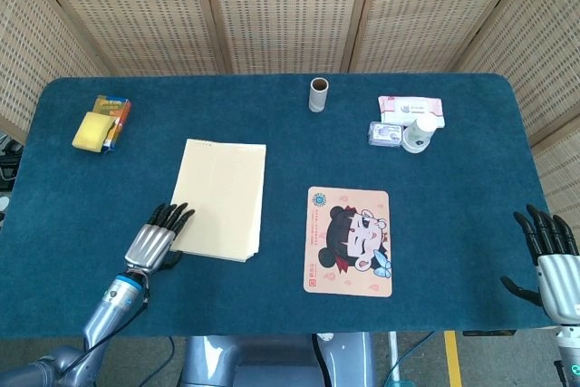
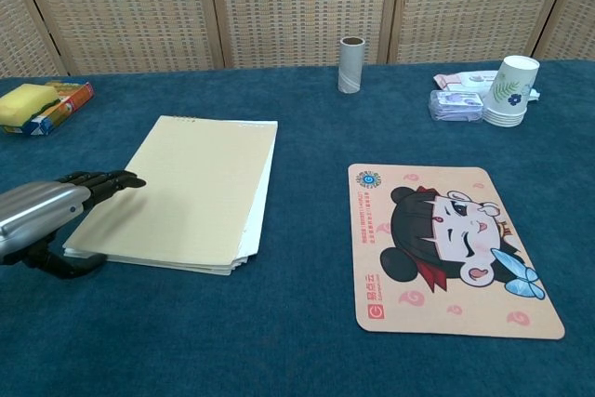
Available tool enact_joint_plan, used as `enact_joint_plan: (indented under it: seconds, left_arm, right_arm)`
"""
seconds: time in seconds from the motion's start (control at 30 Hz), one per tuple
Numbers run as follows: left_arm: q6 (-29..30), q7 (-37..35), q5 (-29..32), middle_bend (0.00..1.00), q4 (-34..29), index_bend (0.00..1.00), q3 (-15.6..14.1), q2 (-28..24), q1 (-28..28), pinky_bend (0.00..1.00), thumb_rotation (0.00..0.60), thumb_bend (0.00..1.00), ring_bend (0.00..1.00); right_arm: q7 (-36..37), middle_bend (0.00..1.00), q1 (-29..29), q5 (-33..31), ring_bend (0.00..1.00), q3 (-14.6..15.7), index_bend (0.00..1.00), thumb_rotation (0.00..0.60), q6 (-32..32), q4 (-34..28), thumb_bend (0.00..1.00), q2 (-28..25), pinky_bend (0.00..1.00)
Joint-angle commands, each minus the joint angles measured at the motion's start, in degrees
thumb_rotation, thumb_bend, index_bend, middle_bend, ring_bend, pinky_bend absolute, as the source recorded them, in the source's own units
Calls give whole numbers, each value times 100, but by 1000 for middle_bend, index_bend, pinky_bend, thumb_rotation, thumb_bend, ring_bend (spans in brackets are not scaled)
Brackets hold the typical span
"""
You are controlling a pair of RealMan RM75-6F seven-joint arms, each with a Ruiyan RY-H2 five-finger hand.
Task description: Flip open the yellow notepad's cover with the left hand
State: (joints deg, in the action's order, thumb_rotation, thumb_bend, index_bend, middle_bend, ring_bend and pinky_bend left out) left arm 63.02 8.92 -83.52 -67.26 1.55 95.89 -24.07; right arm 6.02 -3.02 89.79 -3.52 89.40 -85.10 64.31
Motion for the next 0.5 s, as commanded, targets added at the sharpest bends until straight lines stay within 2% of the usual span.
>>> enact_joint_plan:
  seconds: [0.03, 0.3, 0.5]
  left_arm:
    - [0, -9, 21, 0, 6, 0, 33, -2, -28, 0, 600, 456, 0]
    - [-29, 70, 92, 0, -76, 0, 189, -100, -172, 0, 600, 456, 0]
    - [-165, 221, 265, 0, -179, 2, 443, -171, -403, 0, 600, 453, 0]
  right_arm:
    - [28, 0, -2, -1, 0, 2, 0, 600, -7, -5, 0, -4, 0]
    - [48, 0, -8, -5, 0, 5, 0, 600, -23, 3, 0, -7, 0]
    - [33, 0, -19, -36, 0, 3, 0, 600, -63, 16, 0, 4, 0]
